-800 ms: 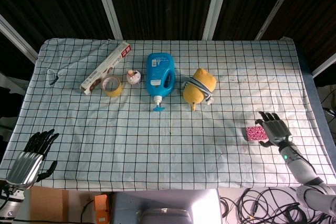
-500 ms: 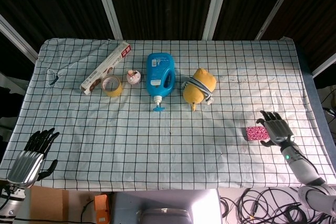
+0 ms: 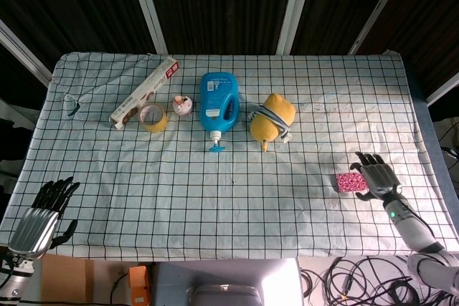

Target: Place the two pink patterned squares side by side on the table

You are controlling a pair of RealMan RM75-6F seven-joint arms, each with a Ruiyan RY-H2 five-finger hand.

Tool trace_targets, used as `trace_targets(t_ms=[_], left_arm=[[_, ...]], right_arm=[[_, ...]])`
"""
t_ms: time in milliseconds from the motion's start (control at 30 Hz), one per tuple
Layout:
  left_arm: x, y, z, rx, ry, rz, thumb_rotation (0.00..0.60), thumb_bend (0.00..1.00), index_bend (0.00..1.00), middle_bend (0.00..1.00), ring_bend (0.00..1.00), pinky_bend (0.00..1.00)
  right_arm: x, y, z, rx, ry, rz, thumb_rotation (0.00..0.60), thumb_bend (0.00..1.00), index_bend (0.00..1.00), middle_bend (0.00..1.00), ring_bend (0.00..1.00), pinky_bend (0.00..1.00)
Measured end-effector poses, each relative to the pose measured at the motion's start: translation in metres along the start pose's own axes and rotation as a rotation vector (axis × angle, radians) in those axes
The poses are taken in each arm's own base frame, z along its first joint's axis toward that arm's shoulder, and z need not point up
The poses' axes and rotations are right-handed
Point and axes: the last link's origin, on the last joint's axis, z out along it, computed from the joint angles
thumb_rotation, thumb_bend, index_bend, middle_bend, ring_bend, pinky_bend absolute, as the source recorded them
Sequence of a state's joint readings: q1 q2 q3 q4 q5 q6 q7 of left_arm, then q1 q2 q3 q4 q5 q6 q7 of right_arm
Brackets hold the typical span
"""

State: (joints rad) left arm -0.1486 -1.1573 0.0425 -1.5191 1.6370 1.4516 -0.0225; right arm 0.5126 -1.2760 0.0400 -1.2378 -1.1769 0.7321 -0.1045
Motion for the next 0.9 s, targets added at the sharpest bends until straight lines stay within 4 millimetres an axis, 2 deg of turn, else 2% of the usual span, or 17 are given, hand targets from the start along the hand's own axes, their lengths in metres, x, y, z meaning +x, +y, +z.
trace_targets(t_ms=[167,667,900], left_arm=[[0.0006,-0.0007,0.0004,0.002,0.001,-0.002,0.600,0.41,0.00,0.00,0.00,0.00],[0.0013,-0.0028,-0.0004,0.011,-0.003,-0.003,0.600,0.41,0.00,0.00,0.00,0.00],[0.0018,-0.0032,0.0001,0.009,0.000,0.000,0.600,0.41,0.00,0.00,0.00,0.00]], right_arm=[[-0.0006,-0.0018,0.0025,0.000,0.003,0.002,0.600,0.18,0.33,0.00,0.00,0.03],[-0.0051,-0.0033,0.0087,-0.009,-0.018,0.004,0.600,0.18,0.31,0.00,0.00,0.03],[-0.0038,-0.0020,0.0074,-0.010,-0.007,0.007,0.600,0.18,0.36,0.00,0.00,0.04]])
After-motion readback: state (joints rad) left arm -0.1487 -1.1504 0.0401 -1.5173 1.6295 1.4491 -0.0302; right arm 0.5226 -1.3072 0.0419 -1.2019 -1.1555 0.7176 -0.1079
